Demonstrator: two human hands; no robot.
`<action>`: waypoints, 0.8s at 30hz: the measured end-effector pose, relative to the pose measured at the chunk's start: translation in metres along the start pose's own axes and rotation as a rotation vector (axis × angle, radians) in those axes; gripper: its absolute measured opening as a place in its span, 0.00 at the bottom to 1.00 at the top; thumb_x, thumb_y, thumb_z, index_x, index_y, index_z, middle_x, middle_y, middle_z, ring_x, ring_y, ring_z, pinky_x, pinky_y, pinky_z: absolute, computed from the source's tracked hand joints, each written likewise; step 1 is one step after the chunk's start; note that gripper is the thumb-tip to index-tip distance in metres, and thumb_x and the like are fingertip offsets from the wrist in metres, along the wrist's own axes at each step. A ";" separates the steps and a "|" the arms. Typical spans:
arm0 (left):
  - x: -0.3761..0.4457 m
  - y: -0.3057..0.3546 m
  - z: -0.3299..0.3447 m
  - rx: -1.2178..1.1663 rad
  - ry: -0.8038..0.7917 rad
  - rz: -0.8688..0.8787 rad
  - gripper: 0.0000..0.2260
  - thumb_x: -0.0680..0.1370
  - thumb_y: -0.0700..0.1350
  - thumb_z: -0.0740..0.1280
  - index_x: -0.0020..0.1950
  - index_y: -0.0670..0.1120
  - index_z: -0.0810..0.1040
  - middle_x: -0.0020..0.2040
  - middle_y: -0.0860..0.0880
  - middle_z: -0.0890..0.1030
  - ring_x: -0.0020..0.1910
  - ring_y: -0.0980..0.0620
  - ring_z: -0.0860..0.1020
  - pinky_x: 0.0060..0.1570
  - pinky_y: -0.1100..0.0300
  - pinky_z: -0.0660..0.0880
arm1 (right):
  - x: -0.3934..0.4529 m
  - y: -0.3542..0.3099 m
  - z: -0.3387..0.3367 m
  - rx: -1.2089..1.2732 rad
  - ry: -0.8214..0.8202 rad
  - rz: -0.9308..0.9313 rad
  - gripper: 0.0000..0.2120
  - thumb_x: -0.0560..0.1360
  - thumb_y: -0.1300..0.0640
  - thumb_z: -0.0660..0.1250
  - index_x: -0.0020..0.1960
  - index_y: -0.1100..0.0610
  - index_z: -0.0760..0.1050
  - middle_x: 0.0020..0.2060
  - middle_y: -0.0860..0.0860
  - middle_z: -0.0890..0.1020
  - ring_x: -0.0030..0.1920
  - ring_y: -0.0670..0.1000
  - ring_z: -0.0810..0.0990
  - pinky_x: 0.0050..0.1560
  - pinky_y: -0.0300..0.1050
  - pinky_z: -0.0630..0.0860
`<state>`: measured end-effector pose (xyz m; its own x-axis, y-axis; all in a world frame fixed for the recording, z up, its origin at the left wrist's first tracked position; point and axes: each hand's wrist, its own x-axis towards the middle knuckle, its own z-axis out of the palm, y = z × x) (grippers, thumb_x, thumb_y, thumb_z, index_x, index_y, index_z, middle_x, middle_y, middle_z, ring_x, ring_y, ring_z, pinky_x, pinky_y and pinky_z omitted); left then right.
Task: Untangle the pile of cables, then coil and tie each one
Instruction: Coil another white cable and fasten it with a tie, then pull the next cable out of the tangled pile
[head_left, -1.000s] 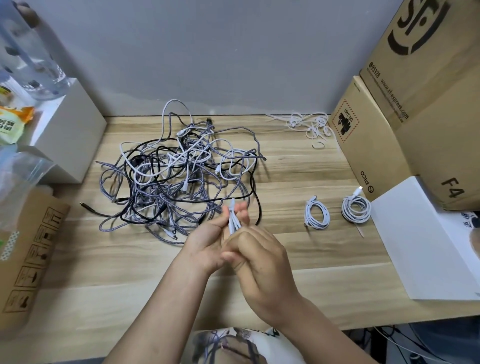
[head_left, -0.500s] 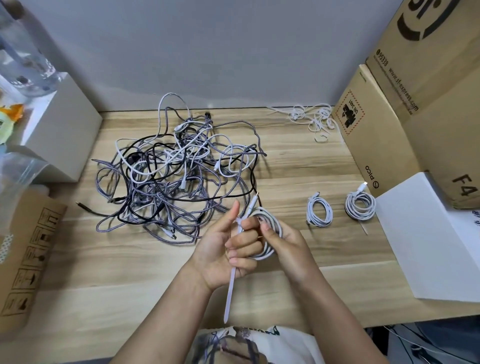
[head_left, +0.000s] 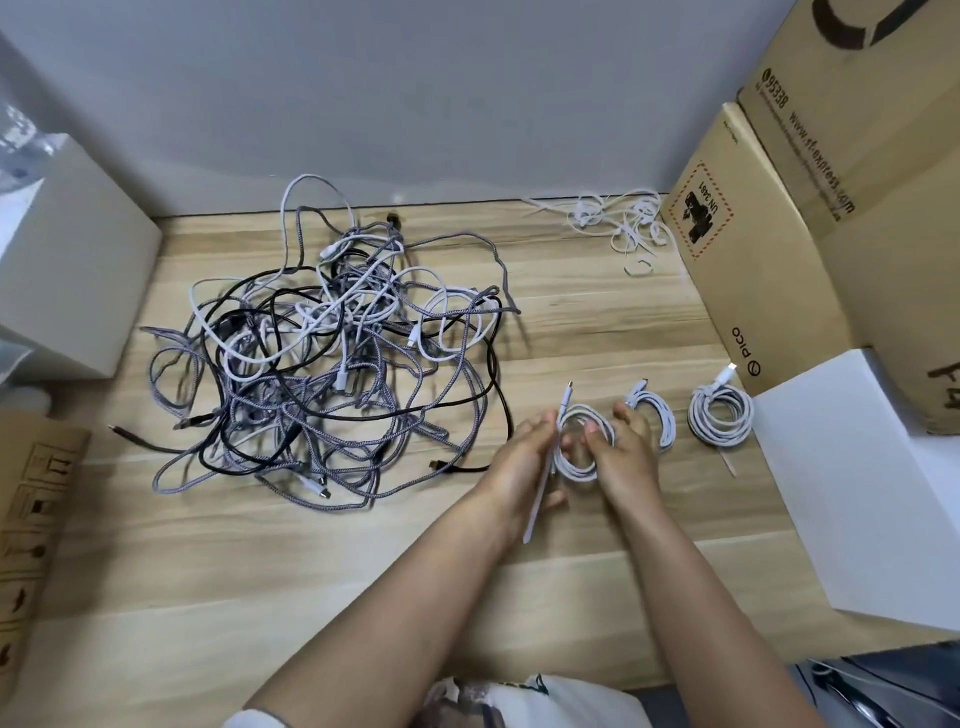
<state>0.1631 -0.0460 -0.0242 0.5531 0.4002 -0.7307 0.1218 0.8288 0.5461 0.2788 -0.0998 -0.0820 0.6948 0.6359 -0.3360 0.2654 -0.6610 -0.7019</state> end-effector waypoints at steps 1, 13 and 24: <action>0.003 0.001 0.005 0.017 0.017 -0.006 0.08 0.82 0.53 0.55 0.53 0.54 0.71 0.40 0.59 0.78 0.37 0.61 0.75 0.37 0.63 0.66 | 0.005 0.001 -0.003 -0.054 0.014 -0.011 0.18 0.78 0.56 0.62 0.65 0.65 0.73 0.72 0.54 0.64 0.72 0.55 0.59 0.72 0.49 0.55; 0.022 -0.006 0.019 0.319 -0.084 -0.338 0.12 0.80 0.52 0.59 0.40 0.50 0.72 0.38 0.50 0.71 0.36 0.55 0.72 0.39 0.59 0.71 | 0.022 -0.003 -0.027 -0.594 -0.061 -0.157 0.14 0.73 0.58 0.68 0.57 0.55 0.75 0.73 0.50 0.62 0.71 0.55 0.57 0.65 0.48 0.62; -0.001 -0.012 -0.011 0.450 -0.101 0.024 0.03 0.74 0.43 0.64 0.46 0.45 0.75 0.40 0.47 0.76 0.34 0.56 0.74 0.38 0.65 0.71 | -0.017 -0.036 -0.030 -0.680 -0.116 -0.125 0.18 0.75 0.55 0.63 0.65 0.48 0.70 0.70 0.47 0.65 0.71 0.53 0.58 0.65 0.49 0.62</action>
<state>0.1519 -0.0518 -0.0348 0.6350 0.3590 -0.6840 0.4411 0.5585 0.7026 0.2780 -0.0992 -0.0323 0.5663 0.7368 -0.3694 0.7242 -0.6588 -0.2037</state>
